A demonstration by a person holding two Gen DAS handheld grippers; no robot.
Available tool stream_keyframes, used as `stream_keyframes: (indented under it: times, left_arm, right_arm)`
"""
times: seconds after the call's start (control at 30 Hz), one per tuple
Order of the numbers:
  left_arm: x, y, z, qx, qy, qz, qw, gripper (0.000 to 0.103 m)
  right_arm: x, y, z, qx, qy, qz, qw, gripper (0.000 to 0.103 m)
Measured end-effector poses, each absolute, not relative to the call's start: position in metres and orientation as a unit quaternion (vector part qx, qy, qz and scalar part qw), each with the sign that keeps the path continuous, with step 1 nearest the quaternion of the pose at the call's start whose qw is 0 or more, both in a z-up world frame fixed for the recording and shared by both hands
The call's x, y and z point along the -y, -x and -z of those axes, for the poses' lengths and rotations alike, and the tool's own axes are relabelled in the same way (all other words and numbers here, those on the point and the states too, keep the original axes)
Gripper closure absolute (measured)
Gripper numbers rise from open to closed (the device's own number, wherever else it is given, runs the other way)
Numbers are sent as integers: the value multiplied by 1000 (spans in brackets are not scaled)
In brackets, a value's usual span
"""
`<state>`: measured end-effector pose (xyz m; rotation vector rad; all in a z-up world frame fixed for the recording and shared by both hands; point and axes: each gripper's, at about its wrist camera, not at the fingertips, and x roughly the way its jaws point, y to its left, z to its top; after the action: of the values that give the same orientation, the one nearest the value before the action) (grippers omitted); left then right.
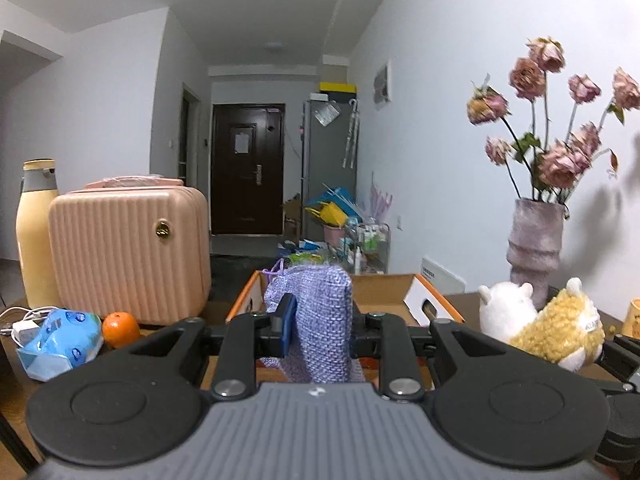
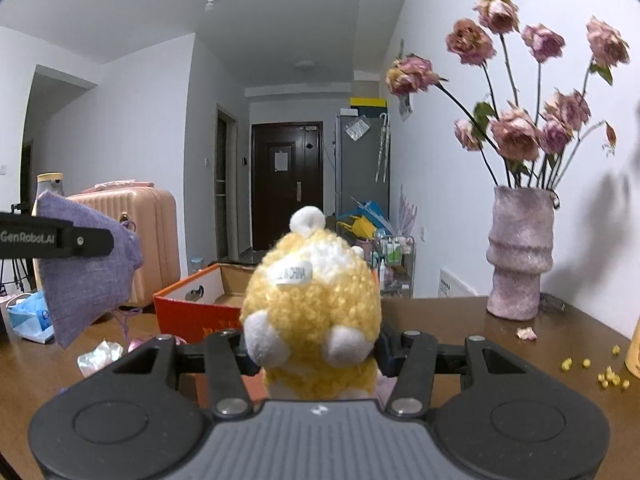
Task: Organize soft objects
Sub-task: 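Carry the pouch and plush up toward the cardboard box with both tools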
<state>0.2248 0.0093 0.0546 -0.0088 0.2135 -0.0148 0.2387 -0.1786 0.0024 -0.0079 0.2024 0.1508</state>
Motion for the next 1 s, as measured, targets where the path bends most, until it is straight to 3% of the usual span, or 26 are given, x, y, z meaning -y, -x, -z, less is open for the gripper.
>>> stream_keyframes:
  times: [1.0]
  left_arm:
    - [-39, -285, -63, -93, 20, -28, 995, 79]
  right_arm:
    - [143, -311, -15, -97, -8, -89, 991, 52]
